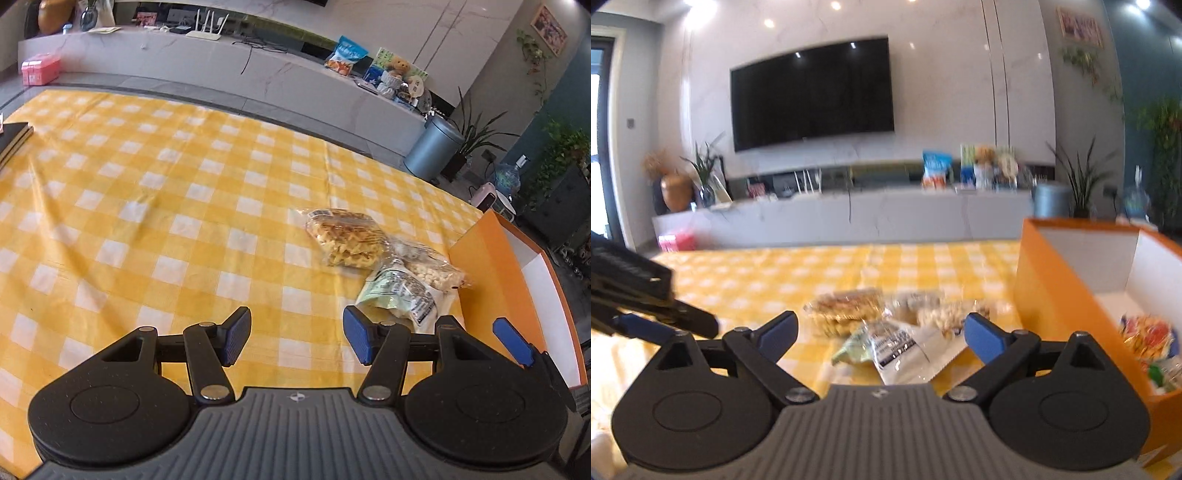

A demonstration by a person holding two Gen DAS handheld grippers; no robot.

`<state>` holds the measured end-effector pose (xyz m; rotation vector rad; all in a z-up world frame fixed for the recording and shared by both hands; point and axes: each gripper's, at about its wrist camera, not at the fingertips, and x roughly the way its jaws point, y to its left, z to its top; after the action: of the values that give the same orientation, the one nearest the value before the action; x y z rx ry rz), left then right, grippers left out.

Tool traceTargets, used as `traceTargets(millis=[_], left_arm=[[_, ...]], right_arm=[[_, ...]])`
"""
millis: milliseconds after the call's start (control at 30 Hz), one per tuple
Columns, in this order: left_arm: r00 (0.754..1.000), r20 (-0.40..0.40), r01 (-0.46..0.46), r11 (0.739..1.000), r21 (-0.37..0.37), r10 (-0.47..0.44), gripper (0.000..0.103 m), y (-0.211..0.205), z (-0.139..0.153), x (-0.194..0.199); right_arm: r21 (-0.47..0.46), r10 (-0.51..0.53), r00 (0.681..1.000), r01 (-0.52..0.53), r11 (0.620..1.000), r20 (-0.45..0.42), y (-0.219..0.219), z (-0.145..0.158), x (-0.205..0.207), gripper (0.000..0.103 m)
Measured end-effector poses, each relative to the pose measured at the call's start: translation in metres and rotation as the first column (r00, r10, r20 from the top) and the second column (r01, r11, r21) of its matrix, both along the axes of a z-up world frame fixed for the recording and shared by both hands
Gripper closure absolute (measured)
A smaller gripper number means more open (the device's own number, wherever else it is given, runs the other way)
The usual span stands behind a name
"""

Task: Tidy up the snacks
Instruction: 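Move both tools back to the pile and grasp the white chip bag with the right tool, then lift the white chip bag with the right tool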

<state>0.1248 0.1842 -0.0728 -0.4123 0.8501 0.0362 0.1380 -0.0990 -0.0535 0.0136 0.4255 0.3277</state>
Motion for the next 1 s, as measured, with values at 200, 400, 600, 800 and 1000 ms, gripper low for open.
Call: traceTargets(millis=[200, 400, 600, 800, 1000], left_arm=[[0.999, -0.034, -0.032, 0.999, -0.006, 0.032, 0.036, 0.010, -0.016, 0.009], [0.996, -0.073, -0.044, 0.999, -0.016, 0.043, 0.036, 0.018, -0.029, 0.014], [0.997, -0.079, -0.006, 1.000, -0.023, 0.004, 0.036, 0.017, -0.027, 0.014], [0.996, -0.088, 0.024, 0.999, -0.022, -0.026, 0.036, 0.007, -0.027, 0.017], [0.996, -0.089, 0.014, 1.000, -0.025, -0.016, 0.036, 0.010, -0.026, 0.015]], right_arm=[[-0.120, 0.098, 0.990, -0.110, 0.987, -0.104, 0.023, -0.012, 0.038, 0.012], [-0.302, 0.221, 0.962, -0.260, 0.917, -0.158, 0.051, -0.023, 0.064, 0.028], [-0.330, 0.180, 0.965, -0.236, 0.914, -0.190, 0.052, -0.036, 0.085, 0.040], [-0.323, 0.179, 0.960, -0.243, 0.914, -0.215, 0.048, -0.030, 0.071, 0.066], [-0.140, 0.336, 0.884, -0.396, 0.907, -0.326, 0.048, -0.017, 0.052, 0.066]])
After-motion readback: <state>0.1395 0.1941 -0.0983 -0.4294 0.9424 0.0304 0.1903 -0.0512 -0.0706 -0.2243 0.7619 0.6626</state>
